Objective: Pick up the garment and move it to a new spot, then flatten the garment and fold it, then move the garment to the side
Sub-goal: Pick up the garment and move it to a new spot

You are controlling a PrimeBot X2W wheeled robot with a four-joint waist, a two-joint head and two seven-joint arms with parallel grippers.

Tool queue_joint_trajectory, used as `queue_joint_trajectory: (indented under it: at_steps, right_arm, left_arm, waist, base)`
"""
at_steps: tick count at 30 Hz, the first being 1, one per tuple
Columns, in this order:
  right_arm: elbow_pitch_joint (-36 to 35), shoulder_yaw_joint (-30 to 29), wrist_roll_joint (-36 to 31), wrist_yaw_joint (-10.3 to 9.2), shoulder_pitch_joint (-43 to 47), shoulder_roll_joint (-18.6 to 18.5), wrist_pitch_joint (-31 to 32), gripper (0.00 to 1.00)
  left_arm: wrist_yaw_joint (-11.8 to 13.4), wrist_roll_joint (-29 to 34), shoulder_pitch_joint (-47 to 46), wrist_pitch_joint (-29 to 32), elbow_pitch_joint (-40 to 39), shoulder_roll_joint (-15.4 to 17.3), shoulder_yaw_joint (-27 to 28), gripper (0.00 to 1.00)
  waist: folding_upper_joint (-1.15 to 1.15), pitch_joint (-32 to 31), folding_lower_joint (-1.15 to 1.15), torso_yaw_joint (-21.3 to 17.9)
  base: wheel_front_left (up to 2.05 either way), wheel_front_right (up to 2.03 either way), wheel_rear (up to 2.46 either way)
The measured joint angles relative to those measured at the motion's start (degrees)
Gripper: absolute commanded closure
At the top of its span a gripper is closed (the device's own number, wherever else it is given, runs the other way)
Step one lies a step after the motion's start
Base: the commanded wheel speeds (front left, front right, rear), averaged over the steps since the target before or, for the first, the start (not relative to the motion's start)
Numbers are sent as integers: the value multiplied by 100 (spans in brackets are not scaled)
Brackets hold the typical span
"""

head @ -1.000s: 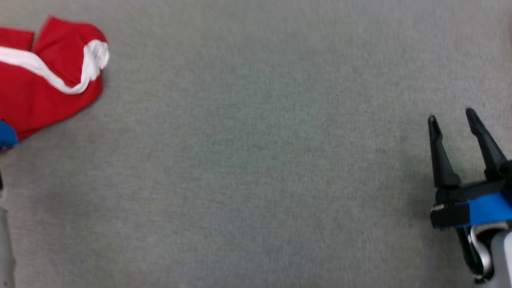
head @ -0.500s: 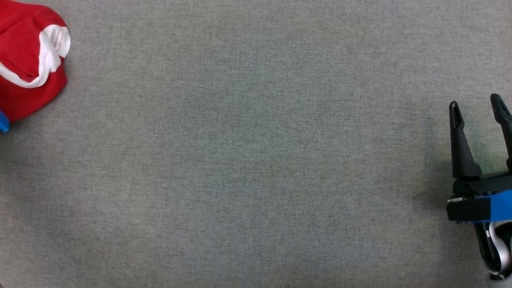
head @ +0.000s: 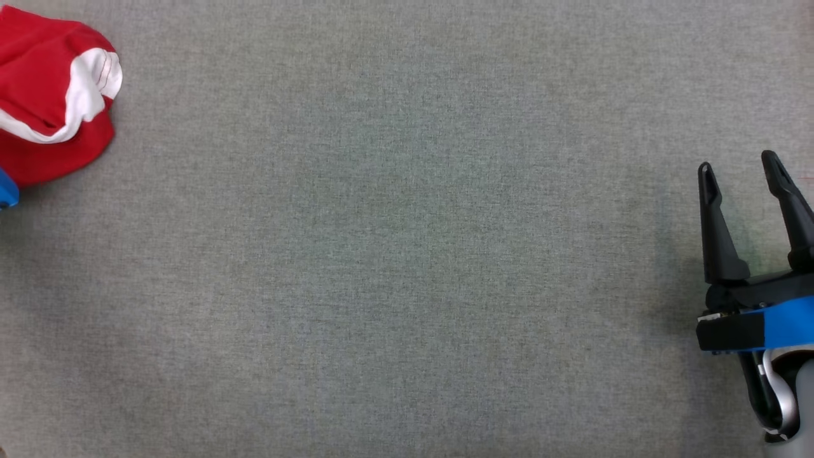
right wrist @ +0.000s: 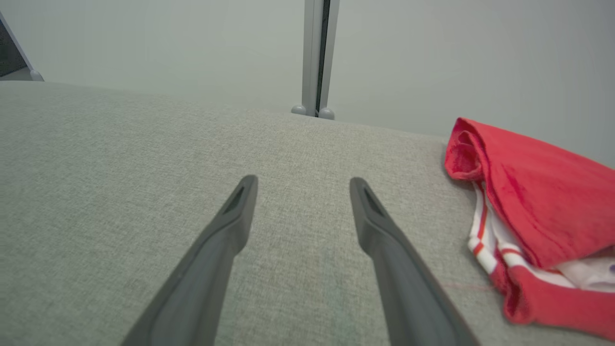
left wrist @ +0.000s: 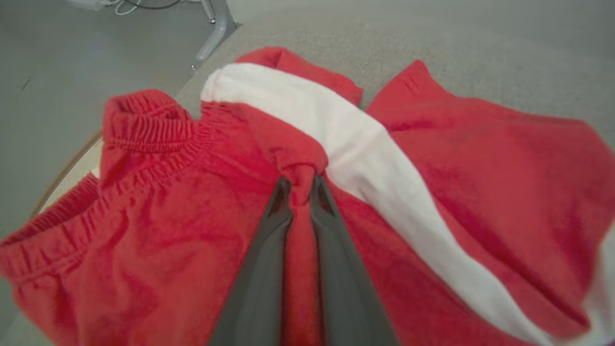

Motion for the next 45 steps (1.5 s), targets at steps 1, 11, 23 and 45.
queue_joint_trajectory:
  at_steps: [1, 11, 23, 45]
  right_arm:
    - [35, 4, 1, 0, 1, 15, -26, 0]
    - [514, 198, 49, 0, -2, 309, -313, 0]
    - [1185, 402, 220, 0, -11, 699, -688, 0]
    - [1700, 702, 648, 0, -94, 896, -859, 0]
  left_arm:
    - [0, 22, 9, -181, -63, 4, -16, 100]
    - [-55, 285, -314, -1642, -1031, 54, -388, 100]
    - [-167, 493, -778, -1688, -2922, -359, -1372, 100]
    - [-38, 130, 1337, -1692, -3176, -1481, -2649, 100]
  waist:
    - [0, -38, 1, -10]
    - [-1, -613, 0, -201]
    - [-1, -1115, -1, -1044]
    - [-1, -1535, 0, -2175]
  base:
    - [0, 0, 0]
    - [0, 0, 0]
    - [0, 0, 0]
    - [0, 0, 0]
